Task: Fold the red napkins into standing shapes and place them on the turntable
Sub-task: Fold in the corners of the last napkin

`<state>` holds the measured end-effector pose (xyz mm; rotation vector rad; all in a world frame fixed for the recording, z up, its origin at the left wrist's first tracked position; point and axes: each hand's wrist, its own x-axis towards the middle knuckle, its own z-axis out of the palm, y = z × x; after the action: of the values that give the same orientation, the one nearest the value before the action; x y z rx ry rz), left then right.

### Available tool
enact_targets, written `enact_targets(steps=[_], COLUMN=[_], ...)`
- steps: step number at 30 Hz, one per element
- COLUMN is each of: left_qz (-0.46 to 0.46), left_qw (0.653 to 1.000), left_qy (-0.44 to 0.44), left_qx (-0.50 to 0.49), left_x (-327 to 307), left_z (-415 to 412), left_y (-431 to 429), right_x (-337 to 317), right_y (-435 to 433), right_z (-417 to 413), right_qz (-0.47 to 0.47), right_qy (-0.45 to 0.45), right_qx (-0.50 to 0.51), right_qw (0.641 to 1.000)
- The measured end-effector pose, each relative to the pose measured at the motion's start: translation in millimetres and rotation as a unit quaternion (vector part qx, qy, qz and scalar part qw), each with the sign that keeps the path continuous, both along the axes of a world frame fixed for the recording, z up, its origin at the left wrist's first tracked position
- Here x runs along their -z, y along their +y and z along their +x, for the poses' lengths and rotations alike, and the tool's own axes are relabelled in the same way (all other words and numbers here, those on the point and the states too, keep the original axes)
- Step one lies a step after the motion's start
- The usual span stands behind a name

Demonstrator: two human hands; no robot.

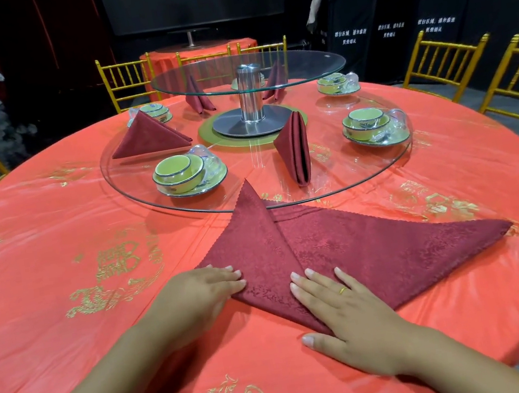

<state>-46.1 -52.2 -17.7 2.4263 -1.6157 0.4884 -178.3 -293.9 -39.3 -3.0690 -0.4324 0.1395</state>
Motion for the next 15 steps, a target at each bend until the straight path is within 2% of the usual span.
enact_targets(steps=[6, 15], left_qz=[-0.031, -0.010], left_qw=[0.996, 0.996], left_qy=[0.074, 0.052], left_qx=[-0.027, -0.075], left_x=[3.5, 0.9], left_z=[-24.9, -70.7], left_y=[27.6, 46.7], right_x=[-2.3, -7.3], right_y=[-1.7, -1.2], right_z=[-1.0, -1.8], right_qz=[0.023, 0.012], right_qy=[0.012, -0.007], right_qx=[-0.042, -0.125], right_qw=[0.999, 0.992])
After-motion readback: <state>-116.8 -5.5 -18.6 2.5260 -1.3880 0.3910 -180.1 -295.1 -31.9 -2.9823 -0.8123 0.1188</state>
